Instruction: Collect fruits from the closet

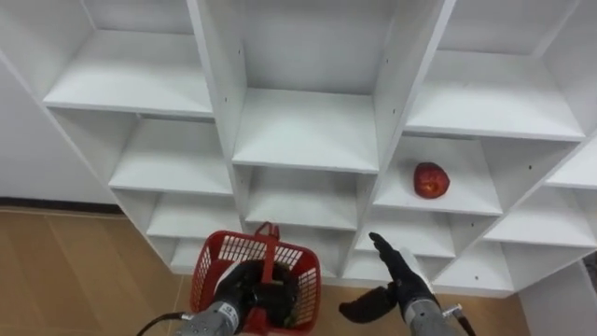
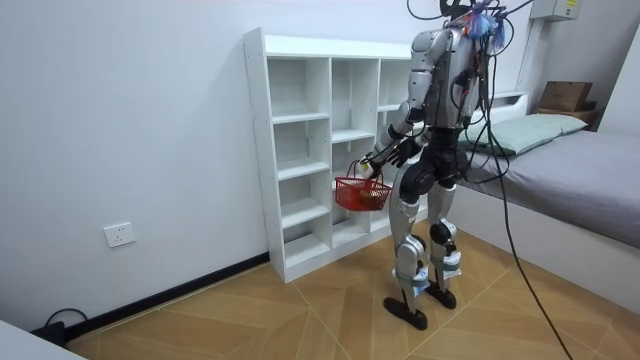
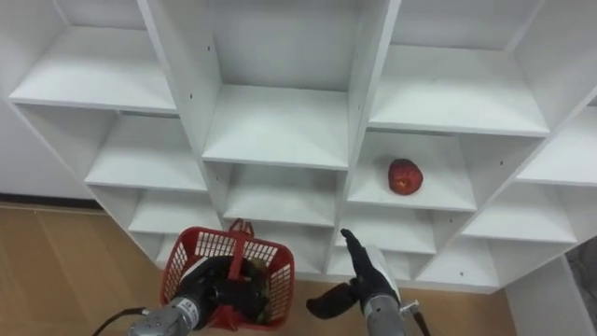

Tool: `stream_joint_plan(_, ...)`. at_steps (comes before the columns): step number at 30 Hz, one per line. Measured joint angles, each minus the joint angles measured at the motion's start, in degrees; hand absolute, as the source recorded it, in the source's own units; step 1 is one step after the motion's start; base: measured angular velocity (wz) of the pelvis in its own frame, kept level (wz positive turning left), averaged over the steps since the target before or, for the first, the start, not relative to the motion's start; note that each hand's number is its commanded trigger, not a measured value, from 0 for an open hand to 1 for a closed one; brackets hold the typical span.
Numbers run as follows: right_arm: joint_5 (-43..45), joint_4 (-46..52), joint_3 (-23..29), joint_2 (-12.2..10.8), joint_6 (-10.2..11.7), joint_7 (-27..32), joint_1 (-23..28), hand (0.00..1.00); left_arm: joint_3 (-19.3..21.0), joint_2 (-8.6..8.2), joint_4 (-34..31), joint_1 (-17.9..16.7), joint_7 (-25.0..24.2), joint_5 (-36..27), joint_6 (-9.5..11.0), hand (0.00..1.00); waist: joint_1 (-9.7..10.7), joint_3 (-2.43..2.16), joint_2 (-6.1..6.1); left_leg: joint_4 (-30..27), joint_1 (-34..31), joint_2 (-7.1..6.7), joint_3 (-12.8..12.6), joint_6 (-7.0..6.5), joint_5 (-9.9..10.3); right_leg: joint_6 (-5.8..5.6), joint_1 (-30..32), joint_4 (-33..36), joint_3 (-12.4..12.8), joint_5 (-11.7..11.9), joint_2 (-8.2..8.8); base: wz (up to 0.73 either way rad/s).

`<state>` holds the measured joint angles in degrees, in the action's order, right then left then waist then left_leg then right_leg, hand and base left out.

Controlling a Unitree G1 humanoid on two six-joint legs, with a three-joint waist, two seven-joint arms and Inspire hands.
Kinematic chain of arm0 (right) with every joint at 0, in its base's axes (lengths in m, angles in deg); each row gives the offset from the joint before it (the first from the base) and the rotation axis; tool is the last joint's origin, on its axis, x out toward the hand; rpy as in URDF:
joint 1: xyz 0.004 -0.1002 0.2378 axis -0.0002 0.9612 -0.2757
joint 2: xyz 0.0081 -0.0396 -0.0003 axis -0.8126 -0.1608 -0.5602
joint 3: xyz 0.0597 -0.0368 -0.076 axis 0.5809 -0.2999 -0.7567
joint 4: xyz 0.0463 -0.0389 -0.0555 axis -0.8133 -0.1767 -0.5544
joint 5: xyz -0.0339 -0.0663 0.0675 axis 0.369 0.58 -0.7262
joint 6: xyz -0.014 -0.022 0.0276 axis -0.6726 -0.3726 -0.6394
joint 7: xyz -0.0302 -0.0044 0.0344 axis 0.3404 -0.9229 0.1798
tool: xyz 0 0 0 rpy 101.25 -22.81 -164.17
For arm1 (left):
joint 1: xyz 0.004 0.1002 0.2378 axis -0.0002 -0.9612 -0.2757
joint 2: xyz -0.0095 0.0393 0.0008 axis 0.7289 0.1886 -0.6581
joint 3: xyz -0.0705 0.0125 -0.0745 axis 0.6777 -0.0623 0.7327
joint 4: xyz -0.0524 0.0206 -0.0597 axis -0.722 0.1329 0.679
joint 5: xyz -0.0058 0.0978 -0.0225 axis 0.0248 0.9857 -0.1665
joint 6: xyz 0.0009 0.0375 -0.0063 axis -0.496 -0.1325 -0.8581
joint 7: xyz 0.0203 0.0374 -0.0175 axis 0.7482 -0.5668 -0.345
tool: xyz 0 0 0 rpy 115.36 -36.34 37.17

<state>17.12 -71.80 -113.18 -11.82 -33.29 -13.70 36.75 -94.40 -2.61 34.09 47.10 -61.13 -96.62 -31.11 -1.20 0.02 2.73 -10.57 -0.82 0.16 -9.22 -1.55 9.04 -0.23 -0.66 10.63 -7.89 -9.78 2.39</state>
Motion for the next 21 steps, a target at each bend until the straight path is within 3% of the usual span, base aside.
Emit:
stream_joint_plan(9,-1.14,3.97,2.99,0.35,-0.78,2.11,2.43,0.00,0.38,0.03,-0.12,-0.05,2.81,-0.11,-0.30,1.00,0.30,0.18,-0.23,0.96,0.51,0.04,-0.13,0.20,0.18,0.03,0.01,-0.09,0.62,0.01,-0.18,-0.04)
stream_joint_plan(14,-2.33,9.20,3.45,0.48,-0.80,4.05,4.13,0.00,1.57,0.98,-2.66,-0.89,3.25,-0.07,-0.45,1.00,0.95,0.24,-0.49,1.19,0.56,0.10,-0.13,0.31,0.29,0.04,0.42,0.01,1.53,0.02,-0.35,-0.08)
stream_joint_plan(21,-2.67,9.44,4.57,0.60,-0.81,6.20,4.52,0.00,2.76,1.25,-3.23,-2.09,3.57,-0.05,-1.17,1.00,0.98,0.46,-1.14,1.47,1.50,0.12,-0.10,0.32,0.32,0.06,-0.08,0.15,1.81,0.03,-0.39,-0.04)
